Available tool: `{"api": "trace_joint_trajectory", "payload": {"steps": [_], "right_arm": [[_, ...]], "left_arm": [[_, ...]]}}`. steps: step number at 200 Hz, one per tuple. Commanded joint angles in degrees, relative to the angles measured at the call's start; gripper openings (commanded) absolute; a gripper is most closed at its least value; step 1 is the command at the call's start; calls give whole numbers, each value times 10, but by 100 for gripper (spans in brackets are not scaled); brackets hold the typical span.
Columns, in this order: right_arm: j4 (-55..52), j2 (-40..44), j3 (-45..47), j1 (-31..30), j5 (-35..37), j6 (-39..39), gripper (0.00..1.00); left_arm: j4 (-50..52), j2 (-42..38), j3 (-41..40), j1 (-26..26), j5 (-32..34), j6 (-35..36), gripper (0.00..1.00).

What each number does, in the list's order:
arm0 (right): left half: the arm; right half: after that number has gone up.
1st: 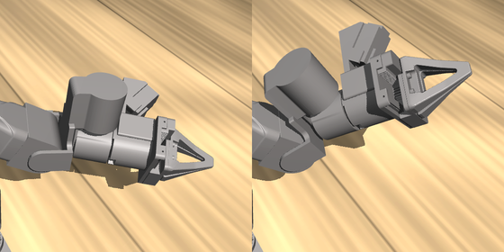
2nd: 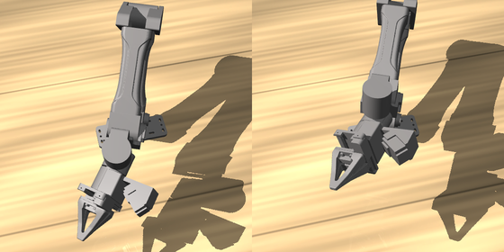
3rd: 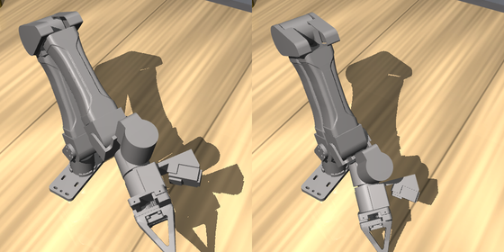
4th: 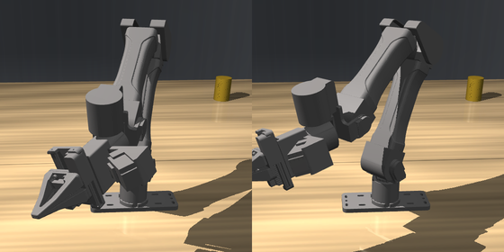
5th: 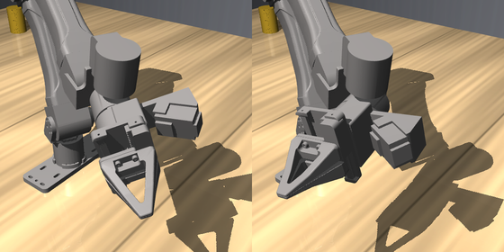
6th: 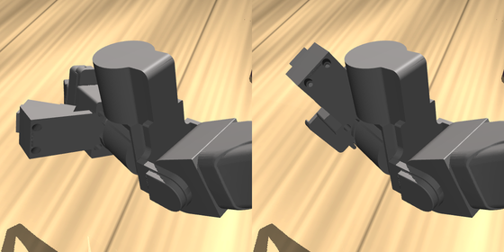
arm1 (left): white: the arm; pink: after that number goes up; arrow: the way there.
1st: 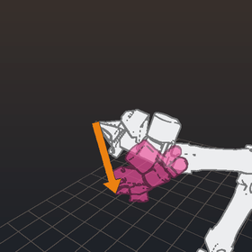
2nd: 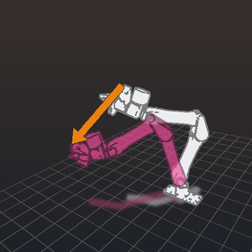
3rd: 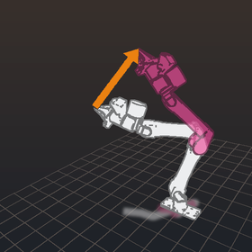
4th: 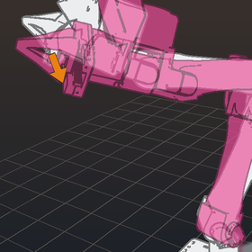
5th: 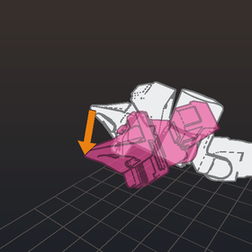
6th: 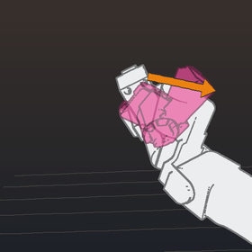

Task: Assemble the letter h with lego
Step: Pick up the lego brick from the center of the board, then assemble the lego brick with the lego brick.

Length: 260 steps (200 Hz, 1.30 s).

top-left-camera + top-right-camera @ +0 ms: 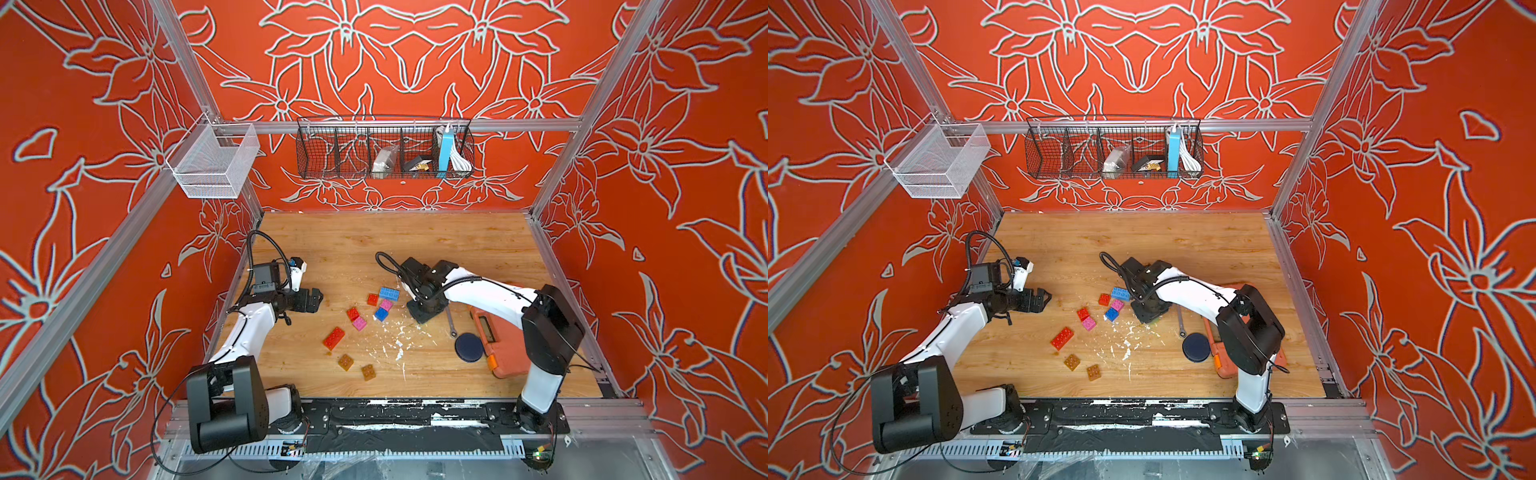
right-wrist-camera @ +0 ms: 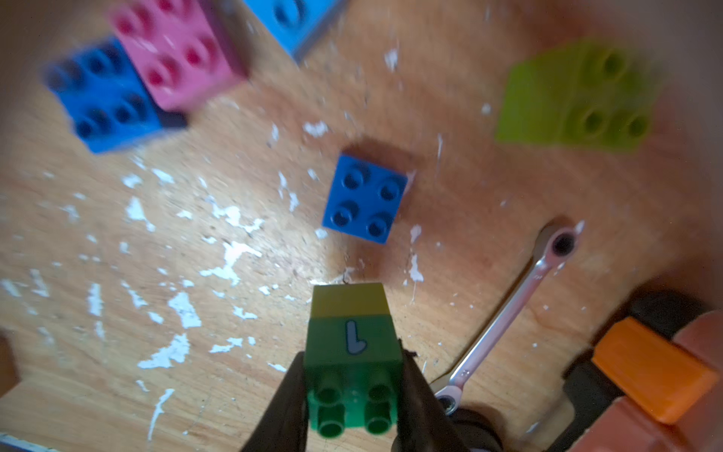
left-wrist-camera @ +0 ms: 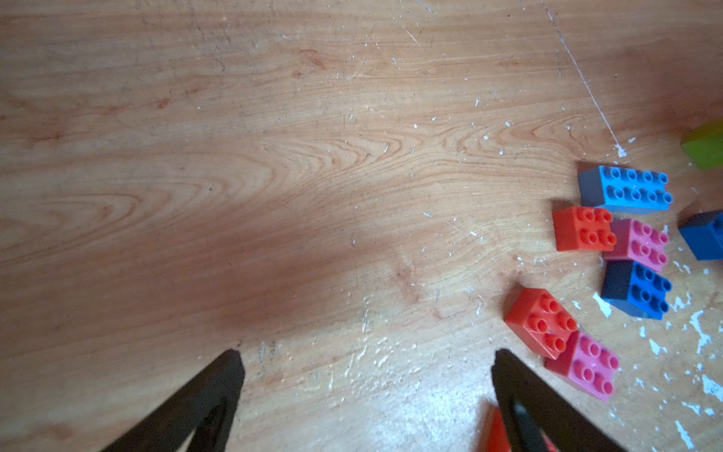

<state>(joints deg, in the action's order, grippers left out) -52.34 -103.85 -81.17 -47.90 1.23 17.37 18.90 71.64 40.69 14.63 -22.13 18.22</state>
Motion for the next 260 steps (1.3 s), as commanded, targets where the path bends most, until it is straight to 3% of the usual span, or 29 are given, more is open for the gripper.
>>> {"api": "trace_joint_trajectory", "payload": {"steps": [1, 25, 40, 60, 84, 138, 220, 260], "right_arm": [[-47, -10, -62, -1, 26, -37, 20], [-57, -38, -118, 0, -7, -104, 20], [-60, -64, -152, -1, -38, -187, 20], [-66, -104, -201, -1, -30, -279, 21], [-102, -157, -274, -2, -36, -335, 21], [-148, -235, -362, -2, -30, -387, 21], [-167, -294, -403, 0, 28, -401, 21], [-168, -303, -415, 0, 19, -396, 21]], "left_arm": [[7, -3, 0, 1, -7, 10, 100], [8, -6, -1, 2, -6, 10, 100], [6, -5, -1, 1, -9, 11, 100], [8, -4, 1, 1, -5, 9, 100], [6, -6, -2, 1, -8, 10, 100], [7, -2, 2, 2, -8, 10, 100], [8, -1, 2, 1, -9, 11, 100], [9, 0, 2, 2, -9, 10, 100]]}}
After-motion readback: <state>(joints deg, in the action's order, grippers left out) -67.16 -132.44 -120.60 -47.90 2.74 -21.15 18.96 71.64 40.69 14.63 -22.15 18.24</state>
